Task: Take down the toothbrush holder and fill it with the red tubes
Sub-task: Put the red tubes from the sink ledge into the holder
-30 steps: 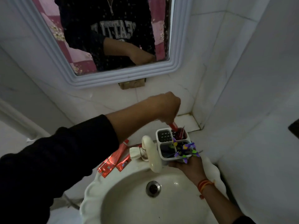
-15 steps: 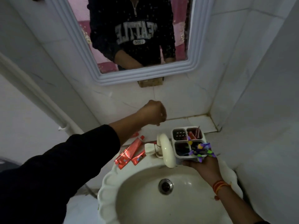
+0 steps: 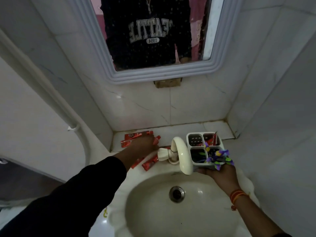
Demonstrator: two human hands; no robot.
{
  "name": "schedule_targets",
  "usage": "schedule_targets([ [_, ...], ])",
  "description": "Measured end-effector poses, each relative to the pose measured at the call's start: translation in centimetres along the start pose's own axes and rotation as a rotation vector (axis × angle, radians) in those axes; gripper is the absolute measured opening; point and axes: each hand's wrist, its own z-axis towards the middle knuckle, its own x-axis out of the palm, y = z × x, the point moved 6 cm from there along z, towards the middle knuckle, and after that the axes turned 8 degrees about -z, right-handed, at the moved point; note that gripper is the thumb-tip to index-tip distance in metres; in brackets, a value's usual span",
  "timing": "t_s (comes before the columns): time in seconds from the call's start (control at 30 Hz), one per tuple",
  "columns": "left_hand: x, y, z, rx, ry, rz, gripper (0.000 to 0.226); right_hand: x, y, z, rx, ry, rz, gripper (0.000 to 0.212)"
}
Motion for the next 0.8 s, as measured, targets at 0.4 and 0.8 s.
schedule_targets([
  [0.4,-15.6,-17.6,-4.0,0.248,0.084,0.128,0.056,0.2,0.7,-0.2,-0.008,0.015,0.153,0.068],
  [0.8,-7.1,-19.6,-0.8,-0.043,0.419,-0.264,0.021,0.0,-0.5,0.6,-0.006,0.051,0.179,0.076],
])
